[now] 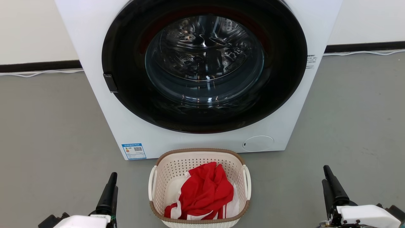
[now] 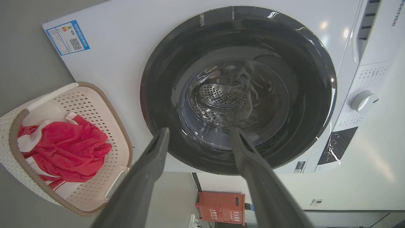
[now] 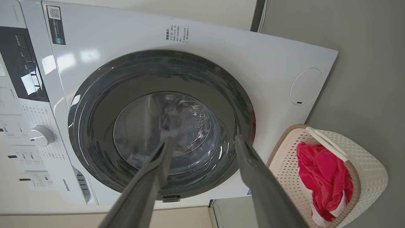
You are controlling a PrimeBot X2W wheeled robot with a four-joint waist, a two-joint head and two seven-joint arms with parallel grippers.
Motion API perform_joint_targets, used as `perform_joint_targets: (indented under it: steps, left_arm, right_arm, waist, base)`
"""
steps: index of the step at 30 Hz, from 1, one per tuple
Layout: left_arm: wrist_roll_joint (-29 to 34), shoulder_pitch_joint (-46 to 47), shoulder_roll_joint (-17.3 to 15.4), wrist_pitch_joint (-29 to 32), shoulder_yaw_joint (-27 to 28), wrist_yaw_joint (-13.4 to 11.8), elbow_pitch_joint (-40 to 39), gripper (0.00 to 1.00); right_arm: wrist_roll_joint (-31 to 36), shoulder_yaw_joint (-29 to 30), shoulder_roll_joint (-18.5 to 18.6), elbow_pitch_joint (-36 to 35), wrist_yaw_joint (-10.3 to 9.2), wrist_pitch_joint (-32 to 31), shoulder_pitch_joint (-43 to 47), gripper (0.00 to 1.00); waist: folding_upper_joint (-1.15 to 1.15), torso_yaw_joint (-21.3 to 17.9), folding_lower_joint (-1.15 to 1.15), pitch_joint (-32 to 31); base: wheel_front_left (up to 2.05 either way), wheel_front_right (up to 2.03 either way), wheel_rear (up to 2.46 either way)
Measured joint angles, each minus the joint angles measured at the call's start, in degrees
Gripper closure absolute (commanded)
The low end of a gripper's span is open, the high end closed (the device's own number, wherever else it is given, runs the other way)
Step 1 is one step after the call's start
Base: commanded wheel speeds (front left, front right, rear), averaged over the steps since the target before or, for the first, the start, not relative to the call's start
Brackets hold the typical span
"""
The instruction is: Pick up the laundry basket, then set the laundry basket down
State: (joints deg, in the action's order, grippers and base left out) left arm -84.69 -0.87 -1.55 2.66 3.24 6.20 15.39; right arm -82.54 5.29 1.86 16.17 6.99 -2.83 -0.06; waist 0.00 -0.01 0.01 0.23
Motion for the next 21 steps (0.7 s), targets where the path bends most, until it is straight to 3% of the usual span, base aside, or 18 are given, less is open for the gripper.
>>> perform_joint_targets:
  steps: [21]
  left_arm:
    - [22.52, -0.12, -0.24, -3.41, -3.99, -4.03, -4.63, 0.0]
  right_arm:
    - [19.11, -1.87, 0.03, -2.67, 0.01, 3.36, 0.06, 0.0]
  waist:
    - [0.0, -0.01, -0.01, 0.05]
  base:
    - [0.0, 0.0, 0.0]
